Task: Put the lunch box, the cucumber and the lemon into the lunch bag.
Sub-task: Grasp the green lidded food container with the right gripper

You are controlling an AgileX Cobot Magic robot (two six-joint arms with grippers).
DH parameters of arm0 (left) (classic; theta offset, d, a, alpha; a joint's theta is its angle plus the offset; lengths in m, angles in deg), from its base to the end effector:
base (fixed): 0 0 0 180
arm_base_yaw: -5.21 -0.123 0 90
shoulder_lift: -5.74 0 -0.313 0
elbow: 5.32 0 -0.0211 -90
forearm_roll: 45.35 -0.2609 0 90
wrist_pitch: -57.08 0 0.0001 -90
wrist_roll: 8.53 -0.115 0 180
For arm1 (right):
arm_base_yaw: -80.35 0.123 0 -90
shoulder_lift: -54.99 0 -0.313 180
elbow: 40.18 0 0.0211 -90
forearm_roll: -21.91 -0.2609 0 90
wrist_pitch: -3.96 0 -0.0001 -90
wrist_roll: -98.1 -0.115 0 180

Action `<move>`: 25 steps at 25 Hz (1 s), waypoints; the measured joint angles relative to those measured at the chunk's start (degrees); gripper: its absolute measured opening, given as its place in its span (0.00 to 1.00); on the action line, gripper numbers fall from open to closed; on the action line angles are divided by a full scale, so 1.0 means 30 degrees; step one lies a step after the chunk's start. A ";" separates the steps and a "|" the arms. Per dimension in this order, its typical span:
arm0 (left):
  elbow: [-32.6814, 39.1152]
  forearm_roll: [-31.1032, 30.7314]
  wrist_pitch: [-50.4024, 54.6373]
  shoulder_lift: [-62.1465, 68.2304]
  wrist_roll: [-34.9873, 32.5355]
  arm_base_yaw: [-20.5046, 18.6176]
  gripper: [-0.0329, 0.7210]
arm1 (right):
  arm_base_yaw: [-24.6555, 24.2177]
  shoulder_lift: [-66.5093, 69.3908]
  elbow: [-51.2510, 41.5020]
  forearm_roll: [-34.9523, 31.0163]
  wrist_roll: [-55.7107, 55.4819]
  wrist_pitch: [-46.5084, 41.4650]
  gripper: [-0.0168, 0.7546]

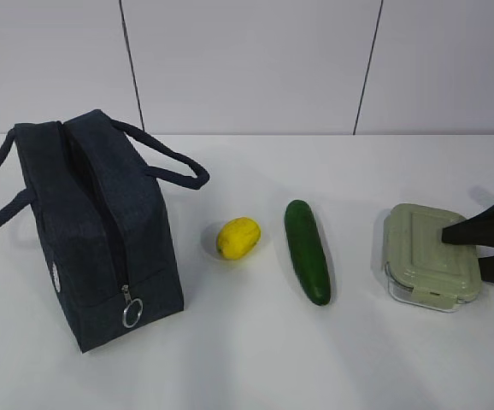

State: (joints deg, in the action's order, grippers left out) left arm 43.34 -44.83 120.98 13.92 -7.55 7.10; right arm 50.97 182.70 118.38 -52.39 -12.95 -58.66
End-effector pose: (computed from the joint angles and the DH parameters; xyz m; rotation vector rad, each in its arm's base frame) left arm -0.0042 -0.0008 0.2690 0.0174 2.1075 -0.0410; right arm 0.3504 -0.0844 0.0979 0.3653 2.4210 1.2720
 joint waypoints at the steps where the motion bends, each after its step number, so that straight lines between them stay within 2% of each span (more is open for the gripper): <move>1: 0.0000 0.0000 0.0000 0.0000 0.0000 0.0000 0.36 | 0.0000 0.0000 0.0000 0.0000 -0.0077 0.0000 0.79; 16: 0.0000 0.0000 0.0000 0.0000 0.0000 0.0000 0.36 | 0.0000 0.0405 0.0030 0.0239 -0.0234 0.0085 0.79; 25: 0.0000 0.0000 0.0000 0.0000 0.0000 0.0000 0.36 | 0.0000 0.1230 0.0279 -0.0208 -0.0007 -0.0919 0.78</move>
State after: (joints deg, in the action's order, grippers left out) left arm 43.34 -44.83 120.98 13.92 -7.55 7.10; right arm 50.97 186.39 119.21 -53.01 -12.97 -61.42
